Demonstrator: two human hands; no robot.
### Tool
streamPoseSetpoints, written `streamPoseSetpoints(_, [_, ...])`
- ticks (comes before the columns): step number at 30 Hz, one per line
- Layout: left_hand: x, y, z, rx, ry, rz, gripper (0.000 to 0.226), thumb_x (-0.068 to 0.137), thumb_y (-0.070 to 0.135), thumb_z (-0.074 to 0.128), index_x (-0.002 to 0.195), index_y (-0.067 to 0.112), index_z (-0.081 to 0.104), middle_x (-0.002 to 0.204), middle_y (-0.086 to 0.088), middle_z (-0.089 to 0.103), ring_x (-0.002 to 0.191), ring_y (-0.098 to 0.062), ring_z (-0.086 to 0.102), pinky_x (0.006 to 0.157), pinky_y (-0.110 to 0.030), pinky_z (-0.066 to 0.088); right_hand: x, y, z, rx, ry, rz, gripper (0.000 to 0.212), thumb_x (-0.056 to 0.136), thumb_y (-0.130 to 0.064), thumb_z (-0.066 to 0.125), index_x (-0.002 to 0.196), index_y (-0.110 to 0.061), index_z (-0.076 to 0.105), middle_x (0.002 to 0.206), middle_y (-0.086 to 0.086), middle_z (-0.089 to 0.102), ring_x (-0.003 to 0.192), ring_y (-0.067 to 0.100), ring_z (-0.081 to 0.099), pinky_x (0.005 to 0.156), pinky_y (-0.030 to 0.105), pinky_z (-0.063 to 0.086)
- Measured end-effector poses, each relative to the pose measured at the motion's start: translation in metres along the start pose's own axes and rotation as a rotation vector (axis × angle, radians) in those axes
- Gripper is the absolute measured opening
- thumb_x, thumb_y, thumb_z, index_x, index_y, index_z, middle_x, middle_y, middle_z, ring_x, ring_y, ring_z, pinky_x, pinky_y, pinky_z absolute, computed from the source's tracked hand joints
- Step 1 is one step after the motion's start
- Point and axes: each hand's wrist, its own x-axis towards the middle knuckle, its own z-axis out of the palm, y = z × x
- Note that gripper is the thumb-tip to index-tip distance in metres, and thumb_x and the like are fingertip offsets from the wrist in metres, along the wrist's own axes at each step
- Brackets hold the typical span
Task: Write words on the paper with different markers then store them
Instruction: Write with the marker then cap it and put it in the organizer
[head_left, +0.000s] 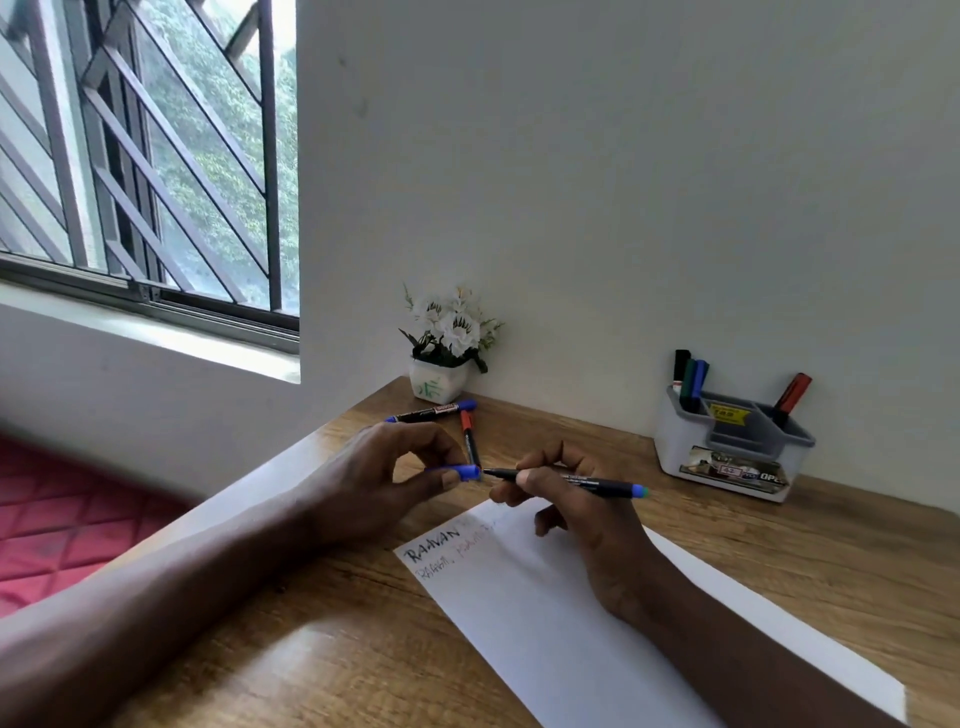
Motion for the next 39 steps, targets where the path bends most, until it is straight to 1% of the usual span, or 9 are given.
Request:
streamPoseSetpoints(8, [-0.002, 0.001, 0.000, -0.025, -0.020, 0.030, 0.009, 0.091, 0.023, 0.076, 0.097, 0.030, 0.074, 0.092, 0.018, 0.072, 0.090, -0.009, 0.067, 0.079, -0.022, 0.051, -0.003, 0.000, 0.002, -0.051, -0.051, -0.020, 0.006, 0.094, -0.011, 0.068, 0.089, -0.014, 0.070, 0.090, 0.011, 0.080, 0.094, 0.028, 0.072, 0.067, 0.033, 0.046])
streamPoseSetpoints(13, [-0.001, 0.006, 0.006, -0.089, -0.102, 0.064, 0.007, 0.092, 0.021, 0.075, 0.096, 0.026, 0.073, 0.090, 0.012, 0.074, 0.087, -0.014, 0.070, 0.080, -0.033, 0.056, -0.005, -0.002, 0.008, -0.149, -0.087, -0.061, 0.007, 0.087, -0.014, 0.077, 0.091, -0.008, 0.075, 0.080, 0.007, 0.079, 0.068, 0.007, 0.068, 0.055, 0.015, 0.046])
streamPoseSetpoints(18, [-0.003, 0.009, 0.005, -0.245, -0.130, 0.046, 0.003, 0.093, 0.019, 0.074, 0.095, 0.021, 0.073, 0.081, 0.008, 0.072, 0.071, -0.006, 0.065, 0.063, -0.025, 0.051, -0.005, -0.011, 0.006, -0.172, -0.098, -0.087, 0.024, 0.078, -0.027, 0.081, 0.083, -0.009, 0.067, 0.075, 0.010, 0.077, 0.058, 0.015, 0.063, 0.050, 0.023, 0.047])
streamPoseSetpoints(25, [-0.003, 0.016, 0.009, -0.439, -0.086, 0.034, 0.008, 0.092, 0.007, 0.072, 0.100, 0.005, 0.072, 0.084, -0.003, 0.072, 0.075, -0.006, 0.064, 0.065, -0.017, 0.049, -0.004, -0.019, 0.008, -0.147, -0.055, -0.233, 0.030, 0.074, -0.025, 0.080, 0.077, 0.003, 0.069, 0.065, 0.011, 0.075, 0.047, 0.014, 0.057, 0.046, 0.023, 0.044])
streamPoseSetpoints(27, [-0.003, 0.016, 0.007, -0.440, -0.067, 0.048, 0.008, 0.092, 0.009, 0.073, 0.099, 0.006, 0.073, 0.085, -0.006, 0.073, 0.074, -0.011, 0.065, 0.062, -0.026, 0.051, -0.004, -0.019, 0.011, -0.161, -0.049, -0.244, 0.029, 0.076, -0.023, 0.080, 0.078, 0.003, 0.069, 0.066, 0.009, 0.075, 0.047, 0.012, 0.059, 0.046, 0.022, 0.045])
streamPoseSetpoints(30, [0.000, 0.017, 0.008, -0.377, -0.038, 0.065, 0.013, 0.092, 0.021, 0.074, 0.100, 0.011, 0.074, 0.091, -0.010, 0.074, 0.084, -0.030, 0.070, 0.070, -0.051, 0.056, -0.005, -0.022, 0.012, -0.175, -0.040, -0.264, 0.018, 0.083, -0.014, 0.078, 0.080, 0.001, 0.068, 0.066, 0.008, 0.075, 0.049, 0.006, 0.063, 0.045, 0.017, 0.045])
streamPoseSetpoints(33, [0.005, 0.014, 0.009, -0.159, -0.006, 0.101, 0.014, 0.095, 0.034, 0.071, 0.104, 0.024, 0.071, 0.096, 0.007, 0.072, 0.090, -0.013, 0.069, 0.072, -0.039, 0.057, -0.006, -0.021, 0.011, -0.227, -0.022, -0.293, 0.011, 0.090, -0.018, 0.070, 0.088, -0.007, 0.068, 0.067, 0.008, 0.075, 0.049, 0.009, 0.064, 0.046, 0.017, 0.046])
streamPoseSetpoints(36, [0.007, 0.008, 0.005, 0.167, -0.087, 0.048, 0.052, 0.092, 0.062, 0.055, 0.133, 0.030, 0.057, 0.131, 0.012, 0.063, 0.119, -0.002, 0.057, 0.098, -0.030, 0.050, -0.002, -0.015, 0.003, -0.301, 0.031, -0.350, 0.011, 0.095, -0.019, 0.064, 0.097, -0.011, 0.070, 0.070, 0.008, 0.075, 0.052, 0.018, 0.067, 0.048, 0.018, 0.047])
streamPoseSetpoints(39, [0.006, 0.002, 0.003, 0.342, -0.279, -0.186, 0.094, 0.085, 0.082, 0.036, 0.162, 0.030, 0.016, 0.168, 0.005, 0.020, 0.152, -0.013, 0.023, 0.122, -0.034, 0.025, 0.004, -0.013, -0.011, -0.389, 0.068, -0.404, 0.007, 0.096, -0.016, 0.068, 0.100, -0.015, 0.074, 0.076, 0.007, 0.076, 0.061, 0.022, 0.070, 0.052, 0.018, 0.049])
